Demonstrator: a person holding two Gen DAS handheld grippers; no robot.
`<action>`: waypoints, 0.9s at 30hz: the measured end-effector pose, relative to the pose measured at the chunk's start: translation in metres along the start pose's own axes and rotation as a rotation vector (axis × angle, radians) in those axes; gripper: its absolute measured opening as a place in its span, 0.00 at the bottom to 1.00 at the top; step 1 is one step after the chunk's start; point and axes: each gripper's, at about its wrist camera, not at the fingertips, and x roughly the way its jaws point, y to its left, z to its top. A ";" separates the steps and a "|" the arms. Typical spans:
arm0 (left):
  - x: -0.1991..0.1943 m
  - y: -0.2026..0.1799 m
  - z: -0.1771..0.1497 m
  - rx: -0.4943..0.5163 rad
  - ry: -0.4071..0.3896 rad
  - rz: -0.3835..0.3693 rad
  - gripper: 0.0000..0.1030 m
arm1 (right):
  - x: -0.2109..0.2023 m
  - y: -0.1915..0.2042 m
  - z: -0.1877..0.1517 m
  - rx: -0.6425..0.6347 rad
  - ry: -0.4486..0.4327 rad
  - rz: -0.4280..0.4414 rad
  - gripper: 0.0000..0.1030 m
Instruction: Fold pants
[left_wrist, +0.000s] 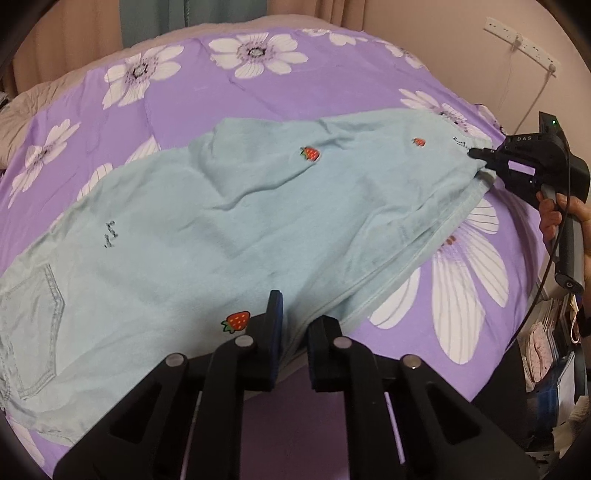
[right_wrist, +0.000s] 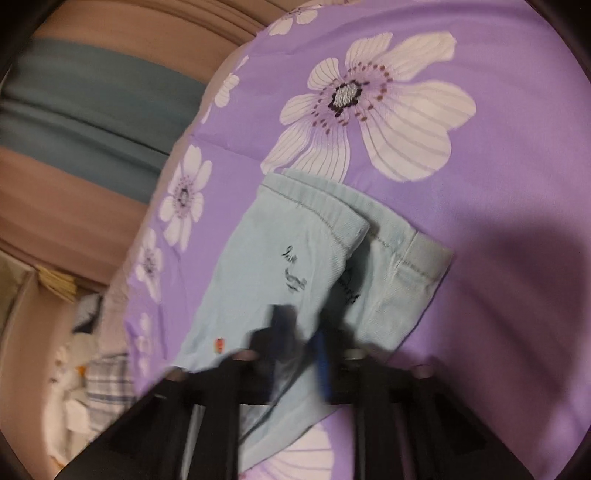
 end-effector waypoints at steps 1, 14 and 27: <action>-0.003 -0.001 0.000 0.008 -0.010 -0.001 0.11 | -0.005 0.002 0.001 -0.012 -0.016 0.008 0.05; 0.002 0.002 -0.005 -0.008 0.014 0.009 0.18 | -0.011 -0.024 0.008 -0.047 -0.009 -0.118 0.05; -0.079 0.097 -0.044 -0.333 -0.119 -0.001 0.42 | -0.048 0.069 -0.034 -0.491 -0.101 -0.151 0.23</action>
